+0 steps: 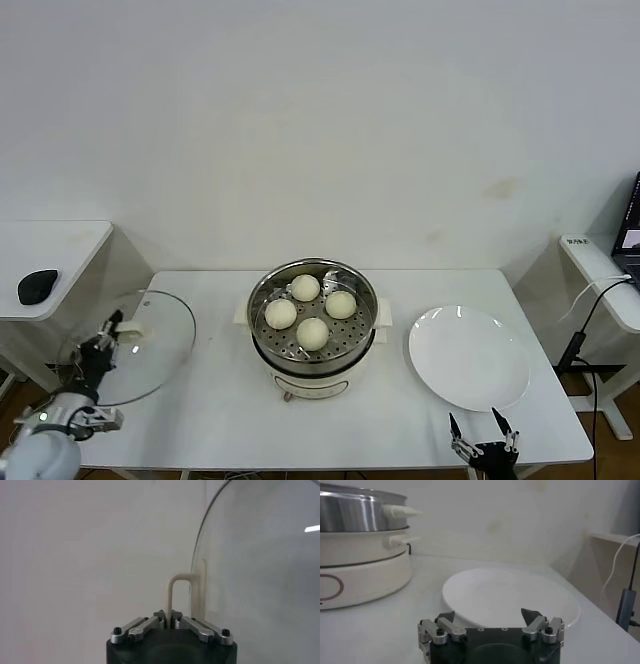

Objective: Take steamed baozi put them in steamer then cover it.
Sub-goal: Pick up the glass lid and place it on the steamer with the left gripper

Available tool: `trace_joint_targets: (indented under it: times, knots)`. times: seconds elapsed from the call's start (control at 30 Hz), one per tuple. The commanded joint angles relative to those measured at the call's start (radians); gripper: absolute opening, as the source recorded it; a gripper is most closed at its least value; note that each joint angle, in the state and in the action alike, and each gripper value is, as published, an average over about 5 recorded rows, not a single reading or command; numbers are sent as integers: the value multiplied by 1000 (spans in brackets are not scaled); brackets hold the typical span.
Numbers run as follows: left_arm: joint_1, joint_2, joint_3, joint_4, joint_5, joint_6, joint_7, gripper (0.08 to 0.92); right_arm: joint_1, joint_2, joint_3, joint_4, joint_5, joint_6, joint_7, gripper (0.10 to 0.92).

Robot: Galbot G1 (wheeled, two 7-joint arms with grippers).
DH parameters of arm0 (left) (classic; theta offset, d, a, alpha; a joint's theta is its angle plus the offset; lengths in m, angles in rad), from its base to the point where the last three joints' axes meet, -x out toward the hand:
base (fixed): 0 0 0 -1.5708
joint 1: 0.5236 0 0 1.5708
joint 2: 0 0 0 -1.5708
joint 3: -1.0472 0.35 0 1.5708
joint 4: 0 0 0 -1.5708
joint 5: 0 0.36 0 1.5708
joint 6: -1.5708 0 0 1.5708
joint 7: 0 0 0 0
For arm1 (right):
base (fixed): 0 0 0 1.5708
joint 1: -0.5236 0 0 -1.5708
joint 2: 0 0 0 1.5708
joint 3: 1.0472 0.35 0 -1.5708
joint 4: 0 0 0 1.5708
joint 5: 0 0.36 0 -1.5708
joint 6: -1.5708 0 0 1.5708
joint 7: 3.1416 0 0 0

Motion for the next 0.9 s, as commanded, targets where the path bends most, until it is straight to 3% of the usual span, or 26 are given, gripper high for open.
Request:
trace_joint_targets:
  times: [0.03, 0.23, 0.43, 0.63, 0.9]
  knots:
    - [15, 155, 40, -316, -193, 222, 178, 147, -16, 2, -11, 33, -21, 1, -1, 823]
    - [-138, 176, 323, -436, -234, 387, 227, 147, -27, 10, -20, 63, -51, 0, 0, 823]
    - [-320, 136, 567, -373, -132, 477, 226, 147, -33, 26, -28, 70, -109, 12, 6, 823]
    - [-459, 29, 684, -312, 25, 525, 296, 147, -29, 44, -30, 62, -123, 20, 9, 823]
    - [-508, -140, 745, -251, 184, 542, 367, 147, -33, 49, -33, 46, -141, 32, 15, 823]
